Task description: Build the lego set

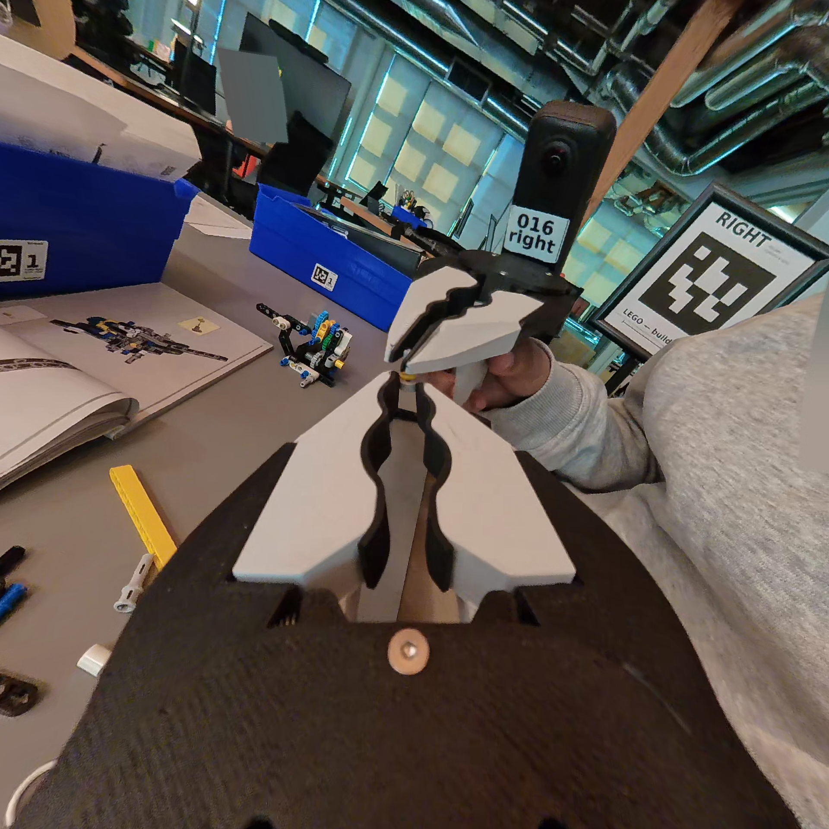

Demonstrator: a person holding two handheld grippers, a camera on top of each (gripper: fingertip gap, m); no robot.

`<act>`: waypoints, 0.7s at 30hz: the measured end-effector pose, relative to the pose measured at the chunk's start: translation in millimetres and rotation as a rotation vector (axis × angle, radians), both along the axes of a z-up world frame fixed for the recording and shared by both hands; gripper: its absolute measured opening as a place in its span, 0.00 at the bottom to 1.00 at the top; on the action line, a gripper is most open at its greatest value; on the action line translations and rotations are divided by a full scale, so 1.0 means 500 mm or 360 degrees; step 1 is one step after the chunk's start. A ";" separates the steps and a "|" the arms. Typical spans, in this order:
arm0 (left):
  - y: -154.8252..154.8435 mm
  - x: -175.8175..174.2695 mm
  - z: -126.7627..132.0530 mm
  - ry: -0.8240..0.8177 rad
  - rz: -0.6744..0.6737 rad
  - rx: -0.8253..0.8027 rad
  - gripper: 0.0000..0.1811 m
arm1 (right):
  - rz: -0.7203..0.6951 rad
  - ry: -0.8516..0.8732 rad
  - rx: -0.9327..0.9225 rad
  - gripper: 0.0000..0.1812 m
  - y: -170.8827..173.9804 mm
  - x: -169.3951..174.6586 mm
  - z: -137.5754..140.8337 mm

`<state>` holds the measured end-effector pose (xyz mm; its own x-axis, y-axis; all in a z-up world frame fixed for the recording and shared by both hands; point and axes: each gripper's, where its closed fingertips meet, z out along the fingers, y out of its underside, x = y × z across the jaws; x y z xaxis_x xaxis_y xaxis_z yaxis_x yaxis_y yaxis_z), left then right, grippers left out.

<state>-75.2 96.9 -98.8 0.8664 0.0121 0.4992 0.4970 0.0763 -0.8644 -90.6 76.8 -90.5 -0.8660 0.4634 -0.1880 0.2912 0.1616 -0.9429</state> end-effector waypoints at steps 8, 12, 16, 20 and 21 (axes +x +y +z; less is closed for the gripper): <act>-0.003 -0.008 0.002 -0.0047 0.0016 0.0038 0.05 | -0.0020 0.0019 0.0013 0.01 0.006 -0.003 0.005; -0.022 -0.047 -0.005 -0.0145 0.0168 0.0056 0.22 | -0.0369 0.0043 0.0179 0.01 0.063 -0.055 -0.031; -0.036 -0.065 -0.001 -0.0196 0.0233 0.0099 0.26 | -0.0670 0.0073 0.0557 0.01 0.112 -0.070 -0.130; -0.031 -0.063 -0.004 -0.0204 0.0231 0.0090 0.28 | -0.0693 0.0074 0.0679 0.02 0.099 -0.056 -0.192; -0.029 -0.062 -0.004 -0.0200 0.0230 0.0086 0.28 | -0.0679 0.0061 0.0686 0.02 0.095 -0.056 -0.201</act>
<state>-106.4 82.2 -100.7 0.7883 0.1023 0.6067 0.5814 0.1990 -0.7889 -118.5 124.3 -191.1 -0.5893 0.7988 0.1213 0.3818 0.4076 -0.8295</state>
